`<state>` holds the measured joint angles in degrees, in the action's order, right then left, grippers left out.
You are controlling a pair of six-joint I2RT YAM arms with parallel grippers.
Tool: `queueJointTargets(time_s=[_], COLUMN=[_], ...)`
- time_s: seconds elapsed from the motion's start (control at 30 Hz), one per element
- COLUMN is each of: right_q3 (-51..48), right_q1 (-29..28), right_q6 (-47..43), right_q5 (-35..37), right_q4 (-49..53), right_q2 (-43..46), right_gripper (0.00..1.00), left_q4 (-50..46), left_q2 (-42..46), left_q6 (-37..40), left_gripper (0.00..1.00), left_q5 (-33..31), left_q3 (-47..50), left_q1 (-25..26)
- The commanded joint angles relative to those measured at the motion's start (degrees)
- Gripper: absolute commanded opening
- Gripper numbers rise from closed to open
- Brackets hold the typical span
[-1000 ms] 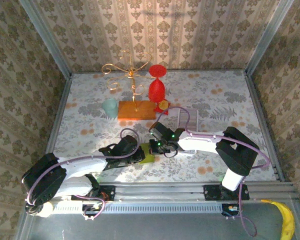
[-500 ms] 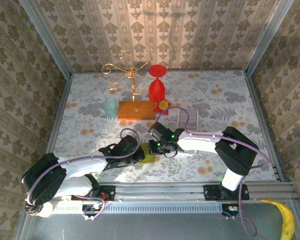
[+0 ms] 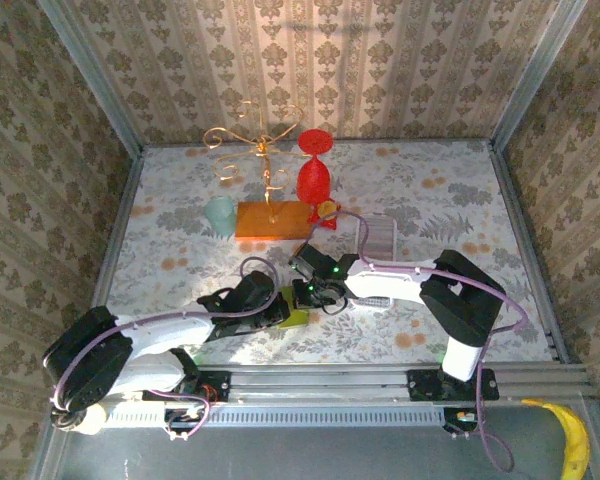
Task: Put the credit cards into the card holder
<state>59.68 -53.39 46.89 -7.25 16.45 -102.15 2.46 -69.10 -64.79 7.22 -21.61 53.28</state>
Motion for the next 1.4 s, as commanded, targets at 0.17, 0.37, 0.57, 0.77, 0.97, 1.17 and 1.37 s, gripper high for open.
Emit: queueJointTargets(time_s=[0.17, 0.37, 0.57, 0.77, 0.97, 1.17, 1.37], right_q3=[-2.52, 0.15, 5.6, 9.15, -3.24, -25.62, -39.95], right_q1=[-2.86, -2.69, -2.56, -0.39, 9.33, 20.18, 40.39], right_q6=[2.15, 3.89, 3.62, 0.19, -11.66, -34.14, -46.82], right_q5=[3.59, 4.16, 7.08, 13.29, 19.28, 33.99, 28.74], right_q4=[9.48, 3.47, -1.13, 5.73, 3.38, -17.03, -31.83], right_q2=[-8.27, -4.81, 3.26, 13.44, 34.87, 57.22, 60.11], right_gripper=[0.0, 0.0, 0.39, 0.54, 0.66, 0.92, 1.0], left_q4=[-3.84, -17.7, -34.24, -42.06, -36.53, -19.85, -0.73], left_q2=[3.28, 13.43, 27.14, 34.12, 28.56, 24.7, 19.08], left_q6=[0.26, 1.84, 3.87, 11.02, 22.91, 31.55, 38.5], left_gripper=[0.0, 0.05, 0.47, 1.0, 1.0, 1.0, 1.0], left_q5=[-0.46, -5.26, -12.0, -17.93, -17.03, -32.57, -31.31], left_q3=[1.6, -0.61, -3.91, -9.63, -15.27, -11.7, -4.16], left_q1=[0.43, -0.39, -1.83, -9.57, -25.72, -38.79, -52.54])
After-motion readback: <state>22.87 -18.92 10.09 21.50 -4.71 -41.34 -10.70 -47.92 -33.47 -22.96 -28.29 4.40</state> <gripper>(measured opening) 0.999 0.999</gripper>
